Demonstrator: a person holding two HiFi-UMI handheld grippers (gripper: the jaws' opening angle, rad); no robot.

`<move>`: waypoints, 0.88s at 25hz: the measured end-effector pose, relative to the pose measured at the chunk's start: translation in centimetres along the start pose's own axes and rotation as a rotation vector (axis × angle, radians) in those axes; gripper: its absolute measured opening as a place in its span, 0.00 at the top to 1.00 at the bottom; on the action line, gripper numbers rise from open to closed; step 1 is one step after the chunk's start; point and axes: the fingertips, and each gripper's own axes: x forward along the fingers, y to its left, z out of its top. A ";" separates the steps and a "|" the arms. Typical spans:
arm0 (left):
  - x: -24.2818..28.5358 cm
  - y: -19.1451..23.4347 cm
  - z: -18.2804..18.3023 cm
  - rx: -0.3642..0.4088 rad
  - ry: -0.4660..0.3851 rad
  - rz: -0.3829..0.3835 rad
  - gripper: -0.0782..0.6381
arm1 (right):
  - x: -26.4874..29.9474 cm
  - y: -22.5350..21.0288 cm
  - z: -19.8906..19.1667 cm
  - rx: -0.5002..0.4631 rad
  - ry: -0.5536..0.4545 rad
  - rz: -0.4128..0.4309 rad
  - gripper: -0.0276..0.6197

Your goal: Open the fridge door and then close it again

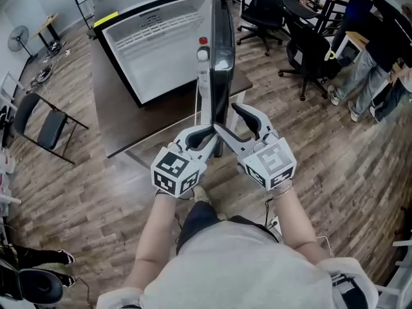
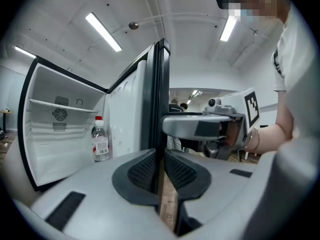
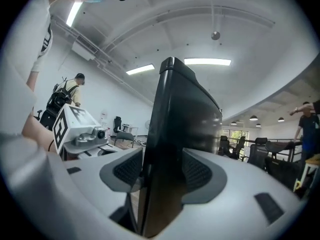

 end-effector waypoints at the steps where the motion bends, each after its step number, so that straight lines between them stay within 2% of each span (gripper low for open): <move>1: 0.4 -0.3 0.1 -0.002 -0.002 -0.013 0.82 | -0.1 -0.4 0.1 0.020 -0.004 -0.015 0.59; 10: 3.0 -2.8 0.4 0.012 -0.009 -0.090 0.82 | -1.2 -2.9 -1.1 0.083 0.012 -0.135 0.60; 15: 3.6 -3.6 0.6 0.011 -0.008 -0.125 0.82 | -2.3 -4.0 -1.4 0.117 0.004 -0.173 0.61; 22: 3.6 -3.2 0.3 -0.014 -0.010 -0.109 0.82 | -4.1 -6.0 -2.2 0.140 -0.002 -0.249 0.67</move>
